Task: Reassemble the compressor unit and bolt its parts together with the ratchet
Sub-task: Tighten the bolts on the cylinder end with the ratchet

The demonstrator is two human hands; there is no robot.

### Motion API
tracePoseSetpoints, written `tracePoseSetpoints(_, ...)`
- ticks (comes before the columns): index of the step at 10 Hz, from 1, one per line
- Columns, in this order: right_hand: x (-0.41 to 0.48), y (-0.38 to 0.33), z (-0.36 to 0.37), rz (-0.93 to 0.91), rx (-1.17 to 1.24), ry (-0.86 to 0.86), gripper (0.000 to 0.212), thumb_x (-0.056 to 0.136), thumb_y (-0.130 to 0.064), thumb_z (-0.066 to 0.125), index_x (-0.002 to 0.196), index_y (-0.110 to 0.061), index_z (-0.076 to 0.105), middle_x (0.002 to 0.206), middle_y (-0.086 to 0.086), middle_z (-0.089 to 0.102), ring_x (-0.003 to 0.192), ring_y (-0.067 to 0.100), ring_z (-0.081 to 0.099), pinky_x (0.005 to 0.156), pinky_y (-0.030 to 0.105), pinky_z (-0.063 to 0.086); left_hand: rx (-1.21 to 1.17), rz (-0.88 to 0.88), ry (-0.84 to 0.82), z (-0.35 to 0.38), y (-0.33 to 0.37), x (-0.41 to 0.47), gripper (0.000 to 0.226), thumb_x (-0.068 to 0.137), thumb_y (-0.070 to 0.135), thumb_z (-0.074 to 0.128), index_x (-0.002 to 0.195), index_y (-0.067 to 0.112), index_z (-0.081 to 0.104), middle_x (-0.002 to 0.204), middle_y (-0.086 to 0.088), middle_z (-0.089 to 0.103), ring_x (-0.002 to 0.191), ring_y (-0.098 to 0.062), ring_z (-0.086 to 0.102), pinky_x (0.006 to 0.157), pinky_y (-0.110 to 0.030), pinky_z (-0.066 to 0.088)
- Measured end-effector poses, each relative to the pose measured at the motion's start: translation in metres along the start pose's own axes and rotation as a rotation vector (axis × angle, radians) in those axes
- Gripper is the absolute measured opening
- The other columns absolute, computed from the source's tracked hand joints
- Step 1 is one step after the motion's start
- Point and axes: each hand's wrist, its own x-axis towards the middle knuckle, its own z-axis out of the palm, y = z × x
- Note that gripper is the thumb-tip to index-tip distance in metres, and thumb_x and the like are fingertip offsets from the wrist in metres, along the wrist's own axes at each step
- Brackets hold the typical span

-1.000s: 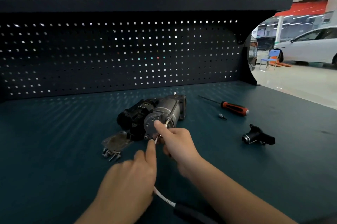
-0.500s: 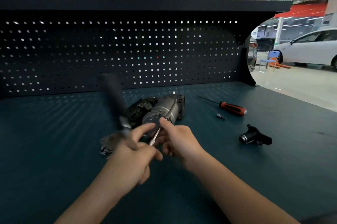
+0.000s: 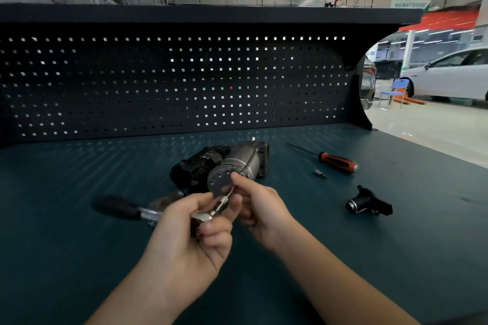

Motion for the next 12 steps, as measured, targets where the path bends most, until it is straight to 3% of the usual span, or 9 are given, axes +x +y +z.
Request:
tracePoseSetpoints(1,-0.001,-0.003,0.001,-0.059,-0.158,0.075,0.032,0.088,-0.03,0.058,0.062,-0.01,0.058,0.039,-0.007,0.052,0.031,0.005,0.031,0.034,0.015,0.023,0.769,0.181,0.086,0.003,0.01,0.002,0.017,0.087,0.006,0.047,0.083,0.016,0.06,0.046,0.002,0.049,0.028,-0.006,0.033,0.03,-0.014,0.024)
tracePoseSetpoints(2,0.001,-0.001,0.0,-0.151,-0.263,0.152,0.052,0.086,-0.03,0.062,0.038,-0.019,0.047,0.031,-0.008,0.039,0.028,0.005,0.029,0.032,0.013,0.023,2.165,0.621,0.095,-0.004,0.008,0.004,0.032,0.09,0.025,0.047,0.121,0.028,0.043,0.067,0.01,0.057,0.066,-0.004,0.058,0.055,-0.019,0.039)
tracePoseSetpoints(3,0.002,0.002,0.002,-0.206,-0.265,0.16,0.057,0.084,-0.028,0.065,0.036,-0.017,0.039,0.04,-0.003,0.033,0.032,0.005,0.027,0.035,0.015,0.024,2.358,0.789,0.088,-0.018,0.003,0.012,0.067,0.089,0.038,0.047,0.145,0.03,0.012,0.078,0.009,0.054,0.075,-0.012,0.055,0.063,-0.027,0.041)
tracePoseSetpoints(5,0.003,0.0,0.003,-0.081,-0.05,0.026,0.043,0.09,-0.024,0.058,0.052,-0.018,0.04,0.038,-0.009,0.028,0.035,0.007,0.022,0.037,0.018,0.02,0.158,0.043,0.035,-0.011,0.012,0.003,0.032,0.074,0.027,0.058,0.093,0.002,0.061,0.058,-0.005,0.056,0.027,-0.004,0.03,0.028,-0.013,0.023)
tracePoseSetpoints(6,0.003,0.0,0.001,-0.041,-0.014,-0.013,0.033,0.092,-0.028,0.054,0.063,-0.016,0.045,0.038,-0.01,0.025,0.034,0.007,0.019,0.038,0.018,0.019,-0.146,0.02,0.028,-0.005,0.007,0.0,0.019,0.073,0.012,0.049,0.09,0.003,0.052,0.057,-0.007,0.053,0.025,-0.003,0.029,0.025,-0.011,0.021)
tracePoseSetpoints(8,0.005,0.001,-0.001,-0.146,-0.256,0.128,0.046,0.088,-0.035,0.059,0.051,-0.017,0.038,0.04,-0.006,0.032,0.037,0.008,0.027,0.039,0.019,0.02,1.898,0.566,0.133,-0.002,0.013,0.004,0.01,0.086,0.021,0.046,0.087,0.027,0.054,0.058,0.004,0.05,0.045,-0.005,0.039,0.045,-0.018,0.033)
tracePoseSetpoints(9,0.006,0.001,0.003,-0.126,-0.204,0.112,0.053,0.085,-0.029,0.065,0.04,-0.018,0.039,0.037,-0.006,0.032,0.032,0.007,0.029,0.036,0.016,0.023,2.301,0.869,0.112,-0.01,0.005,0.009,0.04,0.086,0.041,0.044,0.124,0.031,0.04,0.064,0.01,0.037,0.07,-0.014,0.044,0.066,-0.026,0.041)
tracePoseSetpoints(11,0.006,-0.002,0.002,-0.016,-0.05,0.008,0.034,0.091,-0.023,0.057,0.058,-0.014,0.053,0.04,-0.007,0.035,0.034,0.007,0.027,0.037,0.016,0.024,1.15,0.497,0.207,-0.015,0.016,0.006,0.037,0.073,0.064,0.048,0.074,0.034,0.069,0.064,0.006,0.069,0.054,0.0,0.06,0.055,-0.017,0.045)
tracePoseSetpoints(12,0.008,-0.001,0.005,0.028,-0.072,0.001,0.033,0.093,-0.028,0.053,0.062,-0.016,0.048,0.039,-0.007,0.038,0.031,0.007,0.03,0.035,0.016,0.026,0.494,0.388,0.262,-0.022,0.038,0.013,0.031,0.09,0.044,0.049,0.081,0.019,0.065,0.07,0.001,0.069,0.061,-0.009,0.065,0.062,-0.03,0.047)
